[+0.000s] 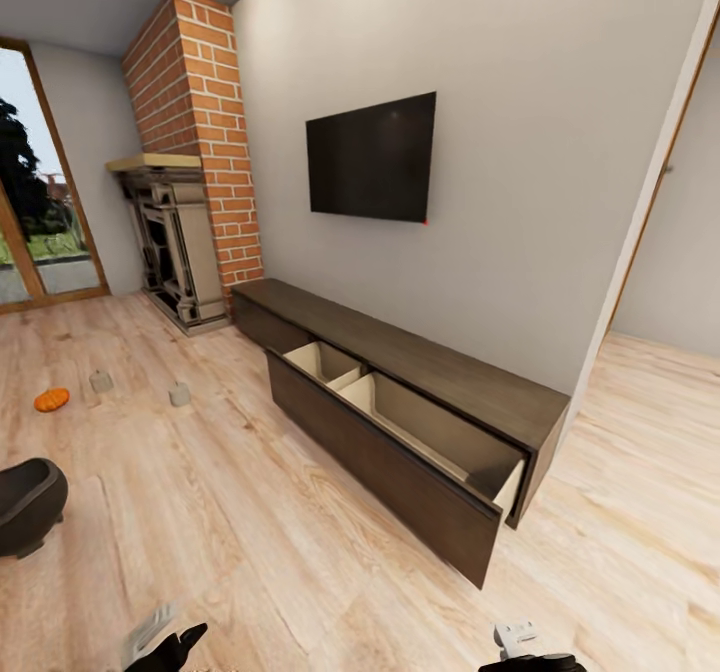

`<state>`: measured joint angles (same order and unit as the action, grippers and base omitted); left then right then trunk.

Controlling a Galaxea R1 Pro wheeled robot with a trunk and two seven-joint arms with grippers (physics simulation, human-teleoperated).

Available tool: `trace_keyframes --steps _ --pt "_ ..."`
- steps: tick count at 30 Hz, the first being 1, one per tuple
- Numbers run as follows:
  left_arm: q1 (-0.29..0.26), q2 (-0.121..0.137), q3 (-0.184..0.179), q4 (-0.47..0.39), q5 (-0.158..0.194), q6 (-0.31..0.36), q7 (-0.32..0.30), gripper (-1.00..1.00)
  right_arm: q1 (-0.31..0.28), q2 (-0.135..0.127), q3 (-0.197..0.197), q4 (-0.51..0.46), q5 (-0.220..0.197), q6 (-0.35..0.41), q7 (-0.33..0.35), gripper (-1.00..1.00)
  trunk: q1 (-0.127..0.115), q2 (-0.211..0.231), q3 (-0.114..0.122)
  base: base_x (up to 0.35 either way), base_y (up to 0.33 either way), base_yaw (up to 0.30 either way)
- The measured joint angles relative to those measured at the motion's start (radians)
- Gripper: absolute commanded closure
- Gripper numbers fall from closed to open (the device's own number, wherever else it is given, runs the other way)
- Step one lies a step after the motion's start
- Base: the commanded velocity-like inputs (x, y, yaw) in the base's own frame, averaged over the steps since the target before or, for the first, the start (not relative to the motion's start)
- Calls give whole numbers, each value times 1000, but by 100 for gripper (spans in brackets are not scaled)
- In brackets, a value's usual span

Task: Place each of the two pumpkins and all three candles from the living room inside a cabinet in the living room (use any cabinet), then make sure every cabinet is closed, and position the cauldron so it is next to a table in the living room.

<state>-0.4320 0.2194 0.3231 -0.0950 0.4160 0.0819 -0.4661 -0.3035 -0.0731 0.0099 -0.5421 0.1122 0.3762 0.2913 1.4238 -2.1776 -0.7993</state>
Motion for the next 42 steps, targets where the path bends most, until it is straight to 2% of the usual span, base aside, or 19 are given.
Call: trace_keyframes --steps 33,42 --pt "0 0 0 0 0 0 -1 -100 0 0 0 17 0 0 -1 -100 0 0 32 0 0 233" --pt "0 -1 0 0 0 0 -1 -100 0 0 0 17 0 0 -1 -100 0 0 38 -145 0 260"
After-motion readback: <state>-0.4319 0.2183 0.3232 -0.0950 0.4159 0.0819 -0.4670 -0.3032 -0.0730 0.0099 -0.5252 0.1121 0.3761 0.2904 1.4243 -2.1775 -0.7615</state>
